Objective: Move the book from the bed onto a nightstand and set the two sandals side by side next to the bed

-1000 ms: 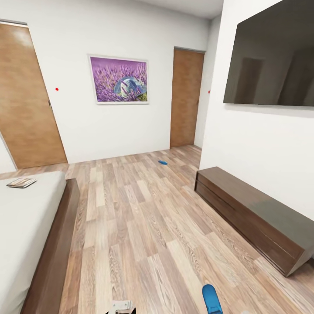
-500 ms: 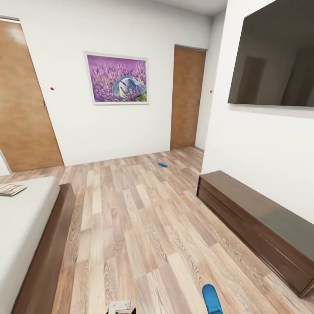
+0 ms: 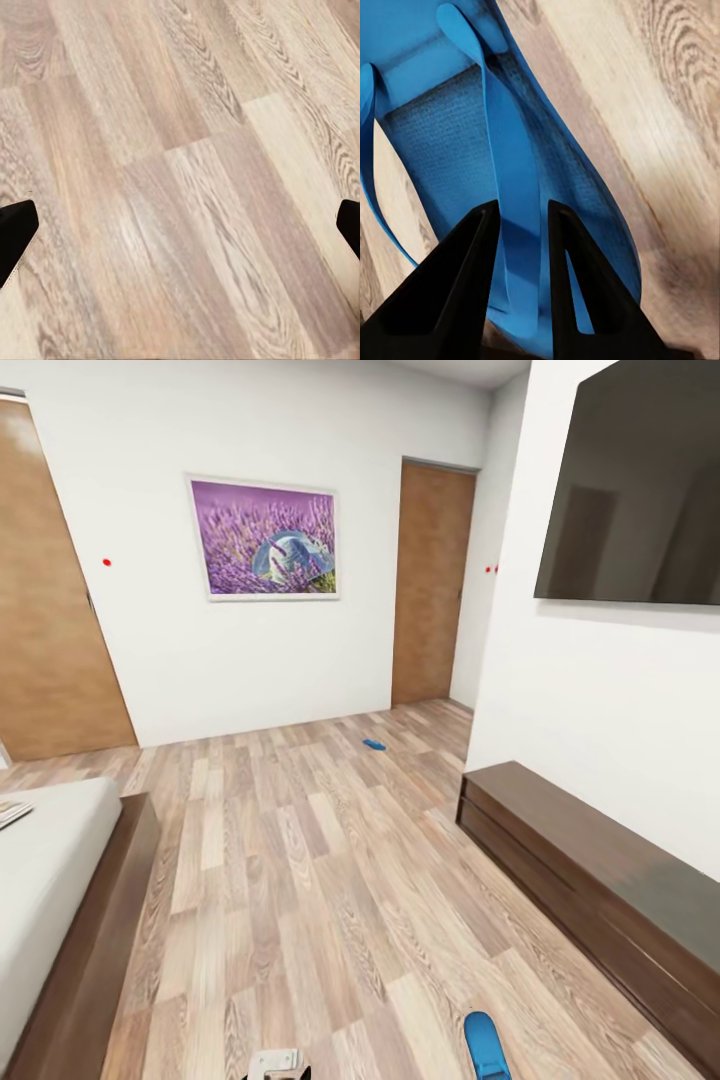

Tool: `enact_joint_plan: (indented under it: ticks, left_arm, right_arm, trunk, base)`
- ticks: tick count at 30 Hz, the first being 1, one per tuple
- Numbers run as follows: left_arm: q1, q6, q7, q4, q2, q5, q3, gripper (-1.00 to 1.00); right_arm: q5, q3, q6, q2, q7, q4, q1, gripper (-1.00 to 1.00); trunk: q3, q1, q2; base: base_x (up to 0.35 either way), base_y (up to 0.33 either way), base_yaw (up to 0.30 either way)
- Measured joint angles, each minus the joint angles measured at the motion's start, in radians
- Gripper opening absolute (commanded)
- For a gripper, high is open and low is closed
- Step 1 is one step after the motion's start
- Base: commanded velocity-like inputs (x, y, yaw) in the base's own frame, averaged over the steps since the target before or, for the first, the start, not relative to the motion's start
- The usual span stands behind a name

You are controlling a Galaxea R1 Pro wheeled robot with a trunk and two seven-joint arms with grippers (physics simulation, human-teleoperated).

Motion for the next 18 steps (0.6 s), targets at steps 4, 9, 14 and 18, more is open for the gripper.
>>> enact_joint_plan:
  ticks: [4, 9, 14, 18]
  left_arm:
    - [0.000, 0.000, 0.000, 0.000, 0.000, 0.000, 0.000, 1.00]
    - [0.000, 0.000, 0.000, 0.000, 0.000, 0.000, 0.000, 1.00]
    - [0.000, 0.000, 0.000, 0.000, 0.000, 0.000, 0.000, 1.00]
    - [0.000, 0.000, 0.000, 0.000, 0.000, 0.000, 0.000, 1.00]
  right_arm:
    - [0.000, 0.000, 0.000, 0.000, 0.000, 0.000, 0.000, -1.00]
    - [0.000, 0.000, 0.000, 0.000, 0.000, 0.000, 0.000, -1.00]
    - [0.000, 0.000, 0.000, 0.000, 0.000, 0.000, 0.000, -1.00]
    - [0.000, 0.000, 0.000, 0.000, 0.000, 0.000, 0.000, -1.00]
  trunk:
    - [0.000, 0.000, 0.000]
    - [0.000, 0.000, 0.000]
    - [0.000, 0.000, 0.000]
    - [0.000, 0.000, 0.000]
  base:
    - [0.329, 0.000, 0.000]
    - [0.329, 0.000, 0.064]
    - [0.329, 0.000, 0.209]
    - [0.329, 0.000, 0.052]
